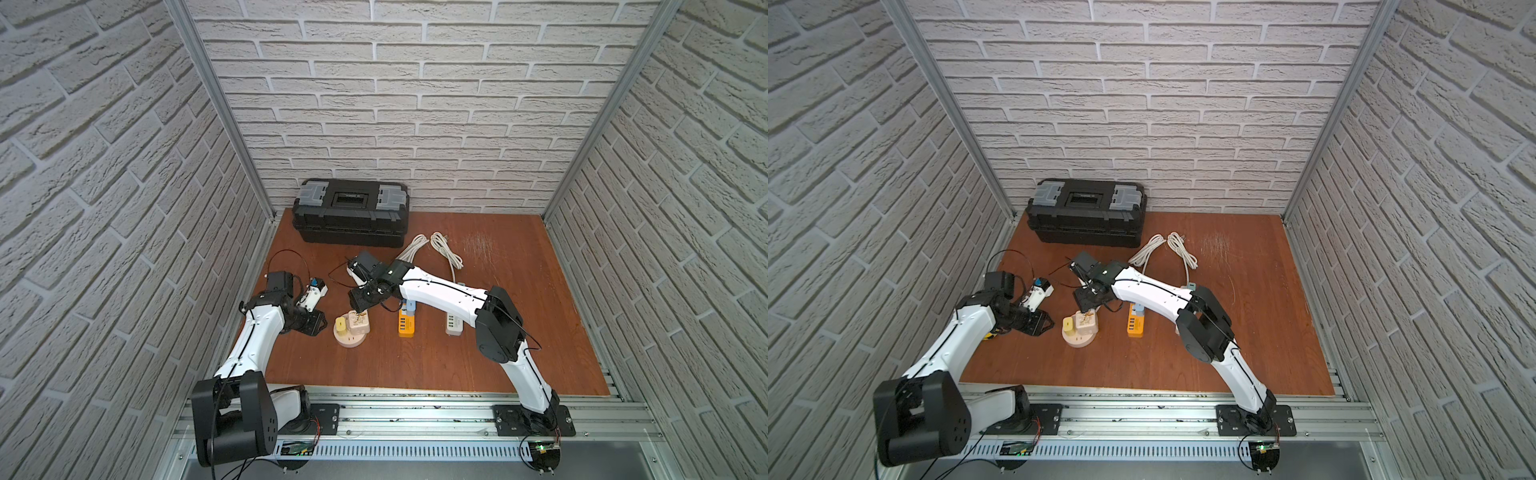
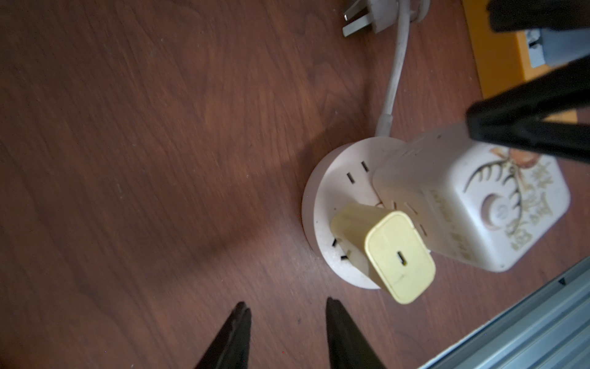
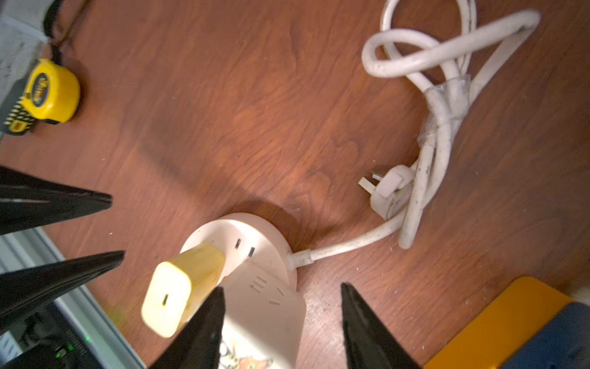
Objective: Pull the plug off the socket
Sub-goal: Adjust the socket at the center of the board, then remove the plug from the socket.
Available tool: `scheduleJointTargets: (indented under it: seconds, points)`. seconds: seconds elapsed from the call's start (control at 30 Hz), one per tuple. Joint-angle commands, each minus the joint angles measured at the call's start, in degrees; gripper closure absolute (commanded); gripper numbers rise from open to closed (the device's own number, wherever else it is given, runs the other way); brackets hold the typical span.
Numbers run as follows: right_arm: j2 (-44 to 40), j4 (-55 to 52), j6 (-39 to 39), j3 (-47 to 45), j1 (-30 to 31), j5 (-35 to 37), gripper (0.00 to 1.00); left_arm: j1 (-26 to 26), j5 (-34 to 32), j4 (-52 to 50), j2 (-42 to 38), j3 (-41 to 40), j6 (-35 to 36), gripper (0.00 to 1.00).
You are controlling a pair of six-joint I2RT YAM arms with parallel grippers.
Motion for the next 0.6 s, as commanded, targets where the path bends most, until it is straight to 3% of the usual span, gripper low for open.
scheduleJointTargets:
  seconds: [0.0, 0.13, 0.27, 0.57]
  points:
    - [-5.84, -1.23, -10.57, 1.87, -0.84, -5.45, 0.33, 0.99, 0.62, -0.35, 0.35, 1.88, -0.29, 0.55]
    - [-9.54, -2.31, -25.64, -2.66, -0.67, -13.12, 0.32, 2.13, 2.32, -1.46, 0.78, 2.80, -0.21, 0.51]
    - [-12.24, -3.05, -37.94, -7.44, -0.31, -14.61, 0.25, 2.95, 3.96, -2.50, 1.64, 3.72, -0.16, 0.47]
    - [-8.24, -7.86, -52.54, -5.32, -0.22, -18.88, 0.24, 3.22, 4.99, -3.60, 1.58, 5.23, -0.91, 0.32]
